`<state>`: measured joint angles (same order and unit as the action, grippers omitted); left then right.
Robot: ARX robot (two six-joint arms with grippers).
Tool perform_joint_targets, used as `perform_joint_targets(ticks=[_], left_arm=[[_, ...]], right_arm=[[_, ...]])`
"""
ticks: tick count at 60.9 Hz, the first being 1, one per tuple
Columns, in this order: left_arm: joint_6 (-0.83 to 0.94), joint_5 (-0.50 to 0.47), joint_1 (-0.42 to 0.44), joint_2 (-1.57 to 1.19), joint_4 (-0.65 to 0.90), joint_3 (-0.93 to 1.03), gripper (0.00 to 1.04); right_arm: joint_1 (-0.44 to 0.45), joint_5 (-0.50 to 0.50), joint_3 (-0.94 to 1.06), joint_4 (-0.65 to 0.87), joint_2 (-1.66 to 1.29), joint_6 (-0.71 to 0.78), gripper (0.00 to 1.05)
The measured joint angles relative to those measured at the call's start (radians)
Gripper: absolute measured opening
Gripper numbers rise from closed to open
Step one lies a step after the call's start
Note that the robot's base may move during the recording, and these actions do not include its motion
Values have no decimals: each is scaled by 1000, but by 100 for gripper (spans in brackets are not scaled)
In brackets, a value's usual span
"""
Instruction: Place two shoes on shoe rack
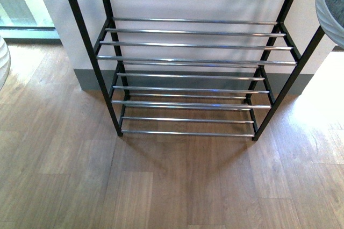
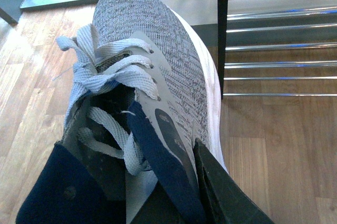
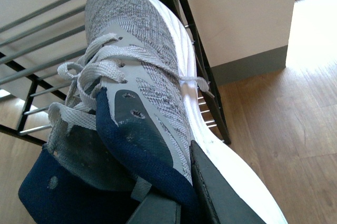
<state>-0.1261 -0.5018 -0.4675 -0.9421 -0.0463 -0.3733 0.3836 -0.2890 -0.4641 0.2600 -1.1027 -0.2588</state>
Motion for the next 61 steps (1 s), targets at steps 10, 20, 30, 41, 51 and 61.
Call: perform_joint_targets(ticks=[10,20,30,41,51,61], left_arm=[[0,0,0,0,0,0,2],[0,0,0,0,0,0,2],[0,0,0,0,0,0,2],[0,0,0,0,0,0,2],[0,0,0,0,0,0,2],[0,0,0,0,0,0,2]], right_arm=[[0,0,0,0,0,0,1],[0,0,0,0,0,0,1],[0,0,0,0,0,0,1],[0,0,0,0,0,0,1],[0,0,0,0,0,0,1],[0,0,0,0,0,0,1]])
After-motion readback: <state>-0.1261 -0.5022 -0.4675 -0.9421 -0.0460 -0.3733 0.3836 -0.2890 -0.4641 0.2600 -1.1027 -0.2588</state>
